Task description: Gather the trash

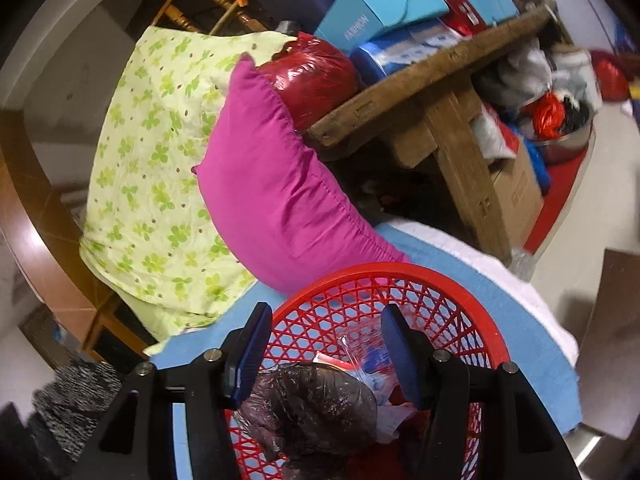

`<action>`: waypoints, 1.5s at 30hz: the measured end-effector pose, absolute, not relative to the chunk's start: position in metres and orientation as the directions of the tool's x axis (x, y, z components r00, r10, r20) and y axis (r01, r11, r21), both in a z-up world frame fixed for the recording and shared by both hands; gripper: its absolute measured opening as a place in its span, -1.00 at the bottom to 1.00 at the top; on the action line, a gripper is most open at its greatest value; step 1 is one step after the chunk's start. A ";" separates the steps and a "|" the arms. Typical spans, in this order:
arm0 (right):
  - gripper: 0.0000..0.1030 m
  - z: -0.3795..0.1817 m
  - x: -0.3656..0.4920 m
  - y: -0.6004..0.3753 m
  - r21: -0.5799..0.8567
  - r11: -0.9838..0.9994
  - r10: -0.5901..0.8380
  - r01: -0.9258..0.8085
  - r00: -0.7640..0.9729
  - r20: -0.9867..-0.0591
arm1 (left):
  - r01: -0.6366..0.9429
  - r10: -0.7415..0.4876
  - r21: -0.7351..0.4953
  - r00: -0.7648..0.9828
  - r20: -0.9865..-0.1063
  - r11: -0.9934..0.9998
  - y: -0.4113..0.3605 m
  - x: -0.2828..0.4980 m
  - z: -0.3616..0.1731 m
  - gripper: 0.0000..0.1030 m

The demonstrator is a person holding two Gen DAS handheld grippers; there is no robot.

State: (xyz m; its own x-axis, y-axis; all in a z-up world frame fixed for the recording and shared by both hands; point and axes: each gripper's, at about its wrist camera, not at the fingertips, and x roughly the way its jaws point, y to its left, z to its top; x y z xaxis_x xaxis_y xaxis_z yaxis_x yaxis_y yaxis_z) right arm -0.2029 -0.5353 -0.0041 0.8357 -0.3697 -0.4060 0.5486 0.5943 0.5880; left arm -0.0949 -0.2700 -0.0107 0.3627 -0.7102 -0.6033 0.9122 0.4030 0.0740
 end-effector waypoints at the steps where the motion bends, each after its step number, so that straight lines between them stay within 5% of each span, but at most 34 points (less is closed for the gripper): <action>1: 0.17 -0.003 -0.201 -0.533 0.577 0.599 -0.377 0.556 0.831 -0.409 | 0.912 -0.711 0.078 0.366 -0.600 0.403 -0.267 -0.096 -0.010 0.56; 13: 0.17 0.000 -0.188 -0.514 0.505 0.610 -0.435 0.611 0.790 -0.432 | 0.875 -0.692 0.091 0.437 -0.575 0.476 -0.223 -0.083 -0.010 0.56; 26: 0.28 0.024 -0.245 -0.418 0.210 0.628 -0.663 0.749 0.657 -0.358 | 0.816 -0.667 0.080 0.519 -0.534 0.572 -0.168 -0.068 0.008 0.57; 28: 0.28 0.027 -0.258 -0.400 0.164 0.636 -0.674 0.754 0.646 -0.359 | 0.804 -0.662 0.078 0.536 -0.524 0.590 -0.160 -0.069 0.011 0.70; 45: 0.28 0.068 -0.280 -0.301 0.083 0.725 -0.556 0.683 0.652 -0.516 | 0.705 -0.611 0.090 0.664 -0.430 0.703 -0.090 -0.084 0.060 0.79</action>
